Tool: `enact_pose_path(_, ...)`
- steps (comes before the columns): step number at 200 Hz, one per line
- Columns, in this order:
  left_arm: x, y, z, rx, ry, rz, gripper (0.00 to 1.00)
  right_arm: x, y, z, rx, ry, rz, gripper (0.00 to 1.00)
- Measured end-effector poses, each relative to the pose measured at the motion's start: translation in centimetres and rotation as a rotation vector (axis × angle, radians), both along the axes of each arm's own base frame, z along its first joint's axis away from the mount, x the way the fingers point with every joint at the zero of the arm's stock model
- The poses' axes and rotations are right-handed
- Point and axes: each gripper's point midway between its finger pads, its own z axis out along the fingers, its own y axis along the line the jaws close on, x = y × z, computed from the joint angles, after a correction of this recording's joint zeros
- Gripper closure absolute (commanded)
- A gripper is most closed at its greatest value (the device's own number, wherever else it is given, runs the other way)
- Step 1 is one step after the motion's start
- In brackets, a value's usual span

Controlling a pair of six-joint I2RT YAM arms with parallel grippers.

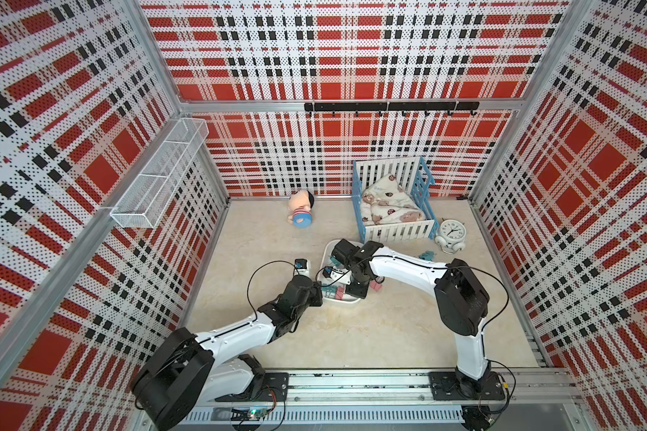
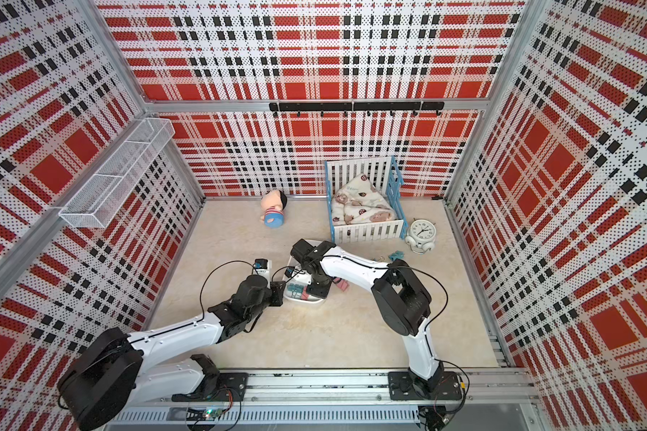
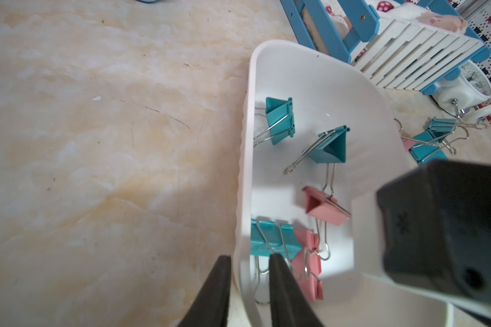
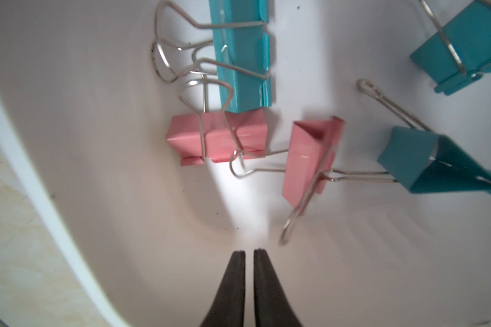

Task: Take out the binder clips from the storage box
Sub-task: Pick up the binder clip from the storage box.

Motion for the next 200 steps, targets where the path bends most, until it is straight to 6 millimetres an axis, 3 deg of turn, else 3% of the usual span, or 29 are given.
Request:
enact_pose_path(48, 0.0, 0.0, 0.0, -0.001, 0.000, 0.000, 0.69, 0.2, 0.5, 0.1, 0.024, -0.003, 0.002, 0.94)
enact_pose_path(90, -0.2, 0.1, -0.3, 0.004, 0.006, 0.000, 0.69, 0.8, 0.8, 0.4, 0.041, -0.027, -0.013, 0.78)
enact_pose_path(200, -0.4, 0.4, -0.8, 0.006, 0.018, 0.005, 0.69, 3.3, 2.1, 2.2, 0.099, -0.136, -0.054, 0.76)
